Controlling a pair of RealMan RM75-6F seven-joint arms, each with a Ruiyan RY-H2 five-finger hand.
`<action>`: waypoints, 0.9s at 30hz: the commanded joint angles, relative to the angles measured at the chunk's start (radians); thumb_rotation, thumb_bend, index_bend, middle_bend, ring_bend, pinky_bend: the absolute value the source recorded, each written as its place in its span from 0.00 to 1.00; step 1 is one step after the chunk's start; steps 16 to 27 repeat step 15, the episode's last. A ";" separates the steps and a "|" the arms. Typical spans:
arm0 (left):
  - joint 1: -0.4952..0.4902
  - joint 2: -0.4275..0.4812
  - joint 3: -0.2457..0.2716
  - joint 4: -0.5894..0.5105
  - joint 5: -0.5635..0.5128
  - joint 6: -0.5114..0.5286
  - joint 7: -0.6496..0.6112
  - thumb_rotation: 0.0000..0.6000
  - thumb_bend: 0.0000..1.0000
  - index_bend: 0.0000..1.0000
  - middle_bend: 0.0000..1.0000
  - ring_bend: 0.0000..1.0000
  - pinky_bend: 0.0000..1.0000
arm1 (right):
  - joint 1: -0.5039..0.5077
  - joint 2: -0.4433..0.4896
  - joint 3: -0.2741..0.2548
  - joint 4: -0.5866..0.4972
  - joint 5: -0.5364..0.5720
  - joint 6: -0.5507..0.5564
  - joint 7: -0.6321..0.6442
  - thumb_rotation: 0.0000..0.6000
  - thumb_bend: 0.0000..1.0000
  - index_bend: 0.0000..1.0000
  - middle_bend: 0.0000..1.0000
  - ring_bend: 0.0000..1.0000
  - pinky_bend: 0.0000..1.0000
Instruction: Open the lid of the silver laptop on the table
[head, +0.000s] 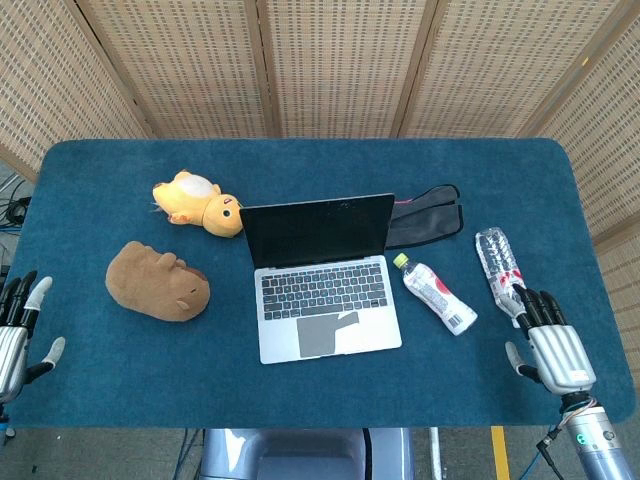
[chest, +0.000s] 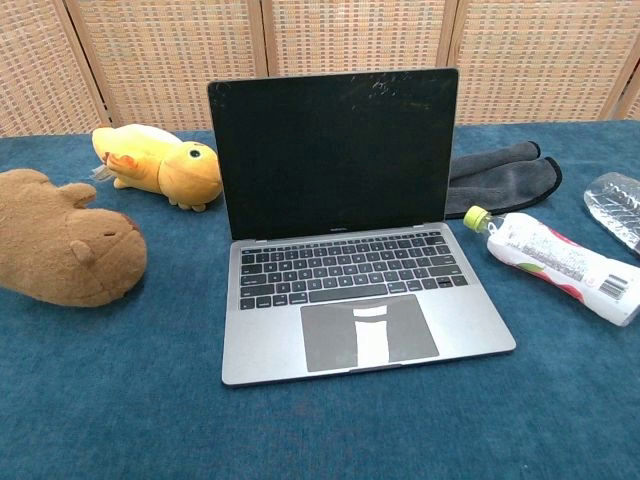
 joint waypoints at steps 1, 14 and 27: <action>0.039 -0.023 0.020 0.045 0.026 0.025 -0.032 1.00 0.34 0.00 0.00 0.00 0.00 | -0.026 0.002 -0.001 0.014 0.015 0.020 0.006 1.00 0.50 0.12 0.04 0.00 0.00; 0.099 -0.054 -0.007 0.072 0.041 0.009 -0.053 1.00 0.35 0.00 0.00 0.00 0.00 | -0.090 -0.020 0.037 0.049 0.017 0.112 0.029 1.00 0.50 0.12 0.04 0.00 0.00; 0.102 -0.054 -0.011 0.071 0.044 0.006 -0.054 1.00 0.35 0.00 0.00 0.00 0.00 | -0.093 -0.020 0.040 0.050 0.017 0.115 0.032 1.00 0.50 0.12 0.04 0.00 0.00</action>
